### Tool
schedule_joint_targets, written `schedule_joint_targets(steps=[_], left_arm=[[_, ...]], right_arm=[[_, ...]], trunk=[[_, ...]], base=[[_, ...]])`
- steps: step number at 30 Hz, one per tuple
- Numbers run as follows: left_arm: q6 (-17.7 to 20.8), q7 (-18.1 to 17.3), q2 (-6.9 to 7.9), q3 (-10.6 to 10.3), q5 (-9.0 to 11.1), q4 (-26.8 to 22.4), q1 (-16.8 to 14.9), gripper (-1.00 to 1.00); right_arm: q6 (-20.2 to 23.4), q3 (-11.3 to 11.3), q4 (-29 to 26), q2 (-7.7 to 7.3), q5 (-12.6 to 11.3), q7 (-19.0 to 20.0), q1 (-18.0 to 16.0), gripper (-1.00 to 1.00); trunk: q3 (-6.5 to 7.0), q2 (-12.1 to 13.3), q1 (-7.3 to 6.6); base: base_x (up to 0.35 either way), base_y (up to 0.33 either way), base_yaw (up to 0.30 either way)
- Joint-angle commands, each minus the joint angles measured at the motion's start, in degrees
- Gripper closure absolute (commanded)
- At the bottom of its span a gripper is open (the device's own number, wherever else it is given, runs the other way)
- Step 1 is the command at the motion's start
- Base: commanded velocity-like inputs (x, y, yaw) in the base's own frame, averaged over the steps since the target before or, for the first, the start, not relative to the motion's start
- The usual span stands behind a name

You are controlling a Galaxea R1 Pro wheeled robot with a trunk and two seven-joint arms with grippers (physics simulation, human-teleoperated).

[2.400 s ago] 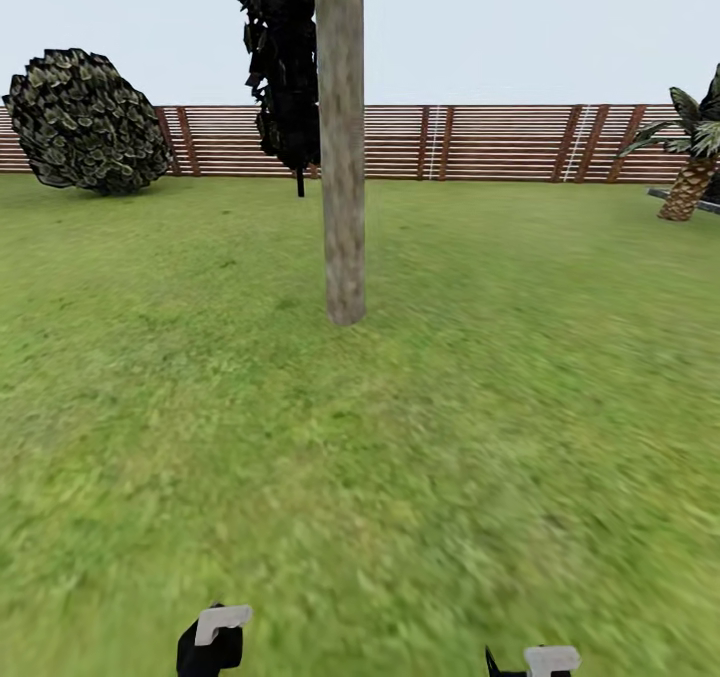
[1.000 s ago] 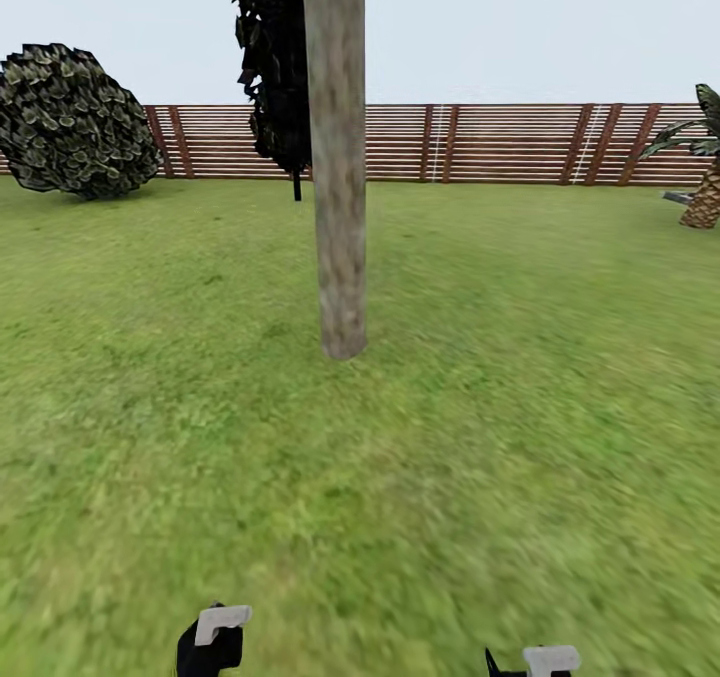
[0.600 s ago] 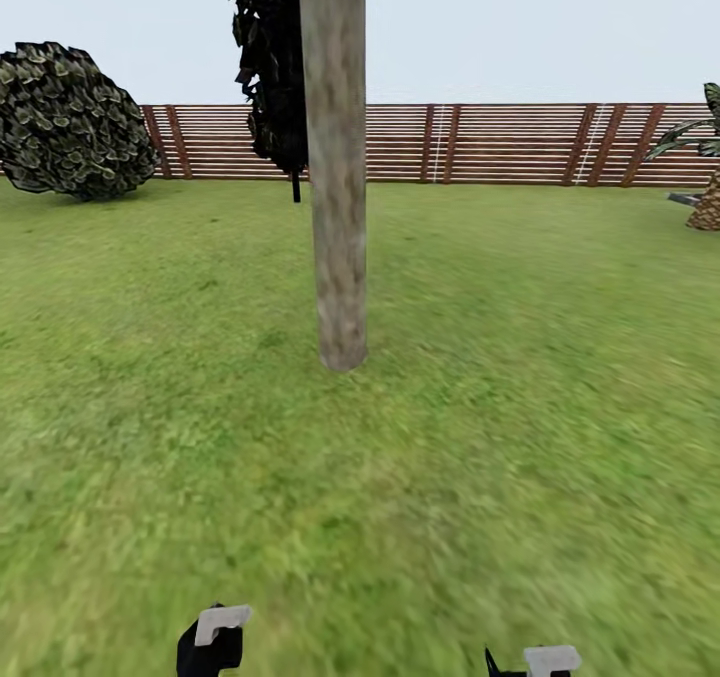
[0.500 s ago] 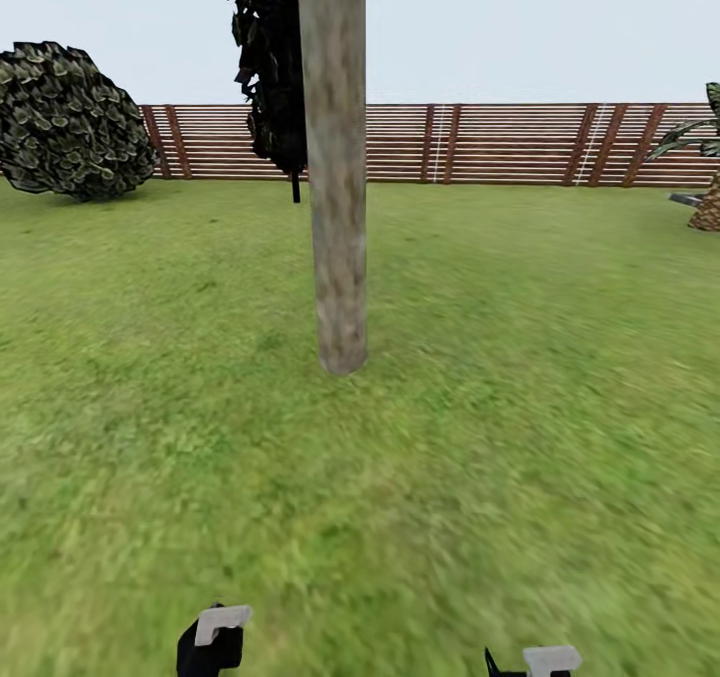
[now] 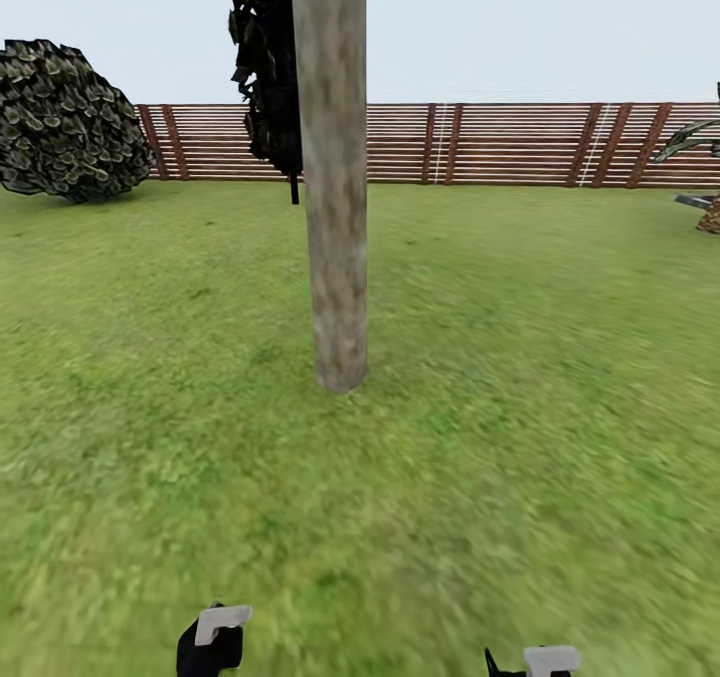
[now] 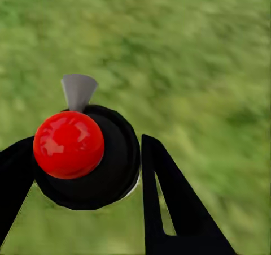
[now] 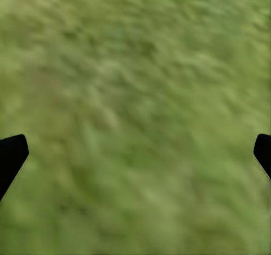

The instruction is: In the garden, pick up the pesticide atomizer on the floor and spray pesticide onto both trees until each tree trunk is fully covered.

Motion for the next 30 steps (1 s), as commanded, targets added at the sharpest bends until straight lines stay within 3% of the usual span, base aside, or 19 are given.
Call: schedule_joint_targets(steps=[1,5,9,16,24,30], left_arm=[[0.00,0.01,0.00,0.00,-0.01,0.00,0.00,1.00],[0.33,-0.33,0.33,0.34,-0.33,-0.33,-0.17,1.00],[-1.01,0.97,1.18,1.16,1.14,-0.23,0.67,1.00],[-3.27,1.68,1.64,-0.01,0.87,0.01,0.82,1.00],[-3.44,-0.17,1.59,-0.18,-1.45,-0.06,-0.62,1.00],[-1.80,-2.21,1.69,-0.25,-3.58,-0.04,-2.59,1.00]], right_arm=[[0.03,0.00,0.01,0.00,0.00,0.03,0.00,-1.00],[-0.26,0.33,-0.30,0.33,0.34,0.39,-0.33,-1.00],[-1.54,-0.94,0.49,1.52,-0.79,-0.91,-1.39,-1.00],[-3.79,-2.33,1.27,2.63,-1.42,-3.16,-2.46,-1.00],[-6.35,-2.25,0.27,2.93,-1.51,-3.65,-3.21,-1.00],[-6.94,-1.96,-1.68,2.69,0.10,-1.72,-5.18,-1.00]], trunk=[[0.00,0.00,0.00],[0.00,0.00,0.00],[0.00,0.00,0.00],[0.00,0.00,0.00],[0.00,0.00,0.00],[0.00,0.00,0.00]], base=[[0.341,0.000,0.000],[0.256,0.000,0.000],[0.000,0.000,0.000],[0.000,0.000,0.000],[0.000,0.000,0.000],[0.000,0.000,0.000]])
